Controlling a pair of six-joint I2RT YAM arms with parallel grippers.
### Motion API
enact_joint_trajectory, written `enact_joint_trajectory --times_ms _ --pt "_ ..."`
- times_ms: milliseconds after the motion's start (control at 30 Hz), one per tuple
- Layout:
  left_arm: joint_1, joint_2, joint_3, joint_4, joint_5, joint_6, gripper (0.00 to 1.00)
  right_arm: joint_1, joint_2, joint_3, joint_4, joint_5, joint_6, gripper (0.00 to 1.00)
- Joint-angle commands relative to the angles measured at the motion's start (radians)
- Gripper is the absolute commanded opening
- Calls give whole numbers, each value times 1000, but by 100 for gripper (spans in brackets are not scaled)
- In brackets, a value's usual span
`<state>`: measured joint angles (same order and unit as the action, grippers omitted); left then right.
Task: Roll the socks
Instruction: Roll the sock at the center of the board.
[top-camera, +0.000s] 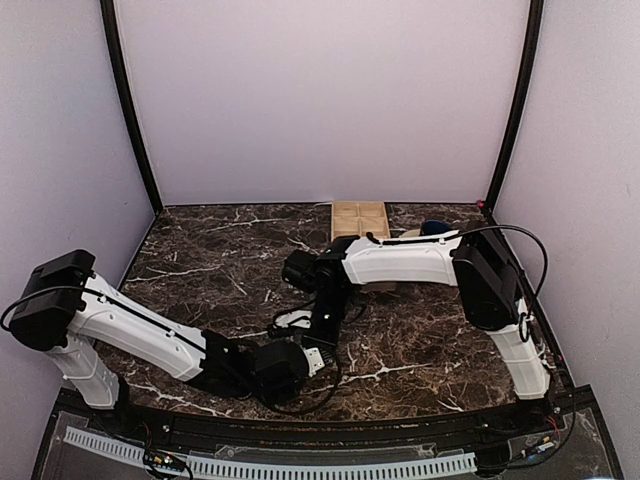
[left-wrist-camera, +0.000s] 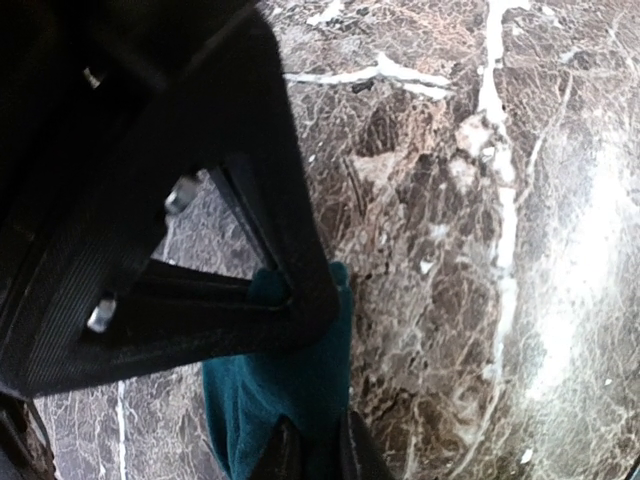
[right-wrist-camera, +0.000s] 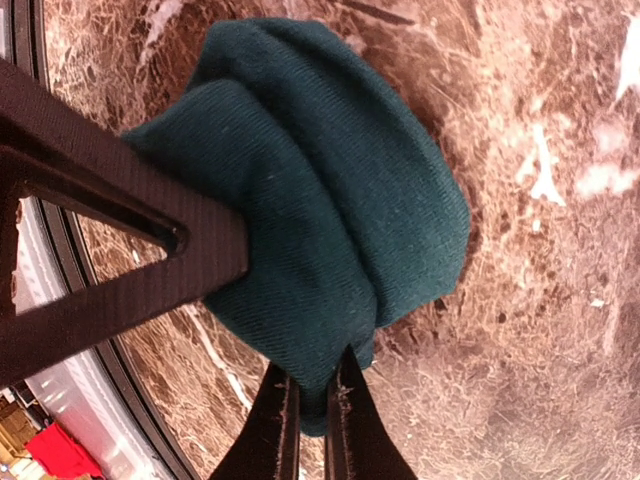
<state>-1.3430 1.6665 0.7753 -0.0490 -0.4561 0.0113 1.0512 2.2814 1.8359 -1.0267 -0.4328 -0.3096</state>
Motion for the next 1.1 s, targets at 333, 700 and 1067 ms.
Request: enact_joint_trajectory --times_ms 333,700,1067 --pt "72 57 33 -131 265 -71 8 25 1 -15 -5 -96 23 7" --pt "135 57 40 -163 408 -131 8 -15 -72 -103 102 -135 75 34" --pt "225 21 21 -167 525 -185 7 -38 -202 -234 215 -165 124 37"
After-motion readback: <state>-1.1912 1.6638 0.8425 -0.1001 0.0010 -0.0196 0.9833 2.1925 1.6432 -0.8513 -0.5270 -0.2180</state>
